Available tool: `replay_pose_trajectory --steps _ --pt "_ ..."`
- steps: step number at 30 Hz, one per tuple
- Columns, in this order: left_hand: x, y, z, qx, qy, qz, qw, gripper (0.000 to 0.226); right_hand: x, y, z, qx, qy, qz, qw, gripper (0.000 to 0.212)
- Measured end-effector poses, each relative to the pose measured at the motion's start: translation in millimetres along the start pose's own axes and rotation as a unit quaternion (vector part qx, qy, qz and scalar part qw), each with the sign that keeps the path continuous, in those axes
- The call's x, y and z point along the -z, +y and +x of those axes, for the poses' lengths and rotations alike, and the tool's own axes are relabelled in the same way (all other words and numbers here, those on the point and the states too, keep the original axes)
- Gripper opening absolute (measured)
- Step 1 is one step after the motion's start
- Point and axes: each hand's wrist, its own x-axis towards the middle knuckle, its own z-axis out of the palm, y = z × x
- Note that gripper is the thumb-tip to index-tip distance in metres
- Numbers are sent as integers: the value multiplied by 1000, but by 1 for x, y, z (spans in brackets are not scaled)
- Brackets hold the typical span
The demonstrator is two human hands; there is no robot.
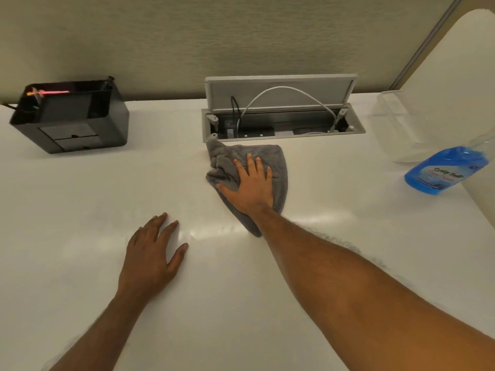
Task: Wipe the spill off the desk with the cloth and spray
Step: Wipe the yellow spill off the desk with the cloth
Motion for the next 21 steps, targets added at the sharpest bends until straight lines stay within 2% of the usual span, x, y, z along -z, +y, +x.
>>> replay_pose_trajectory --steps 8,17,21 --pt "27 -79 -35 65 27 20 997 65 -24 -108 -7 51 -16 14 998 89" --pt "46 -132 -80 137 66 -6 988 64 -67 -255 -63 165 -84 1 983 91" --pt "52 -145 -96 162 75 -9 984 64 -79 -283 -87 197 -85 10 977 87"
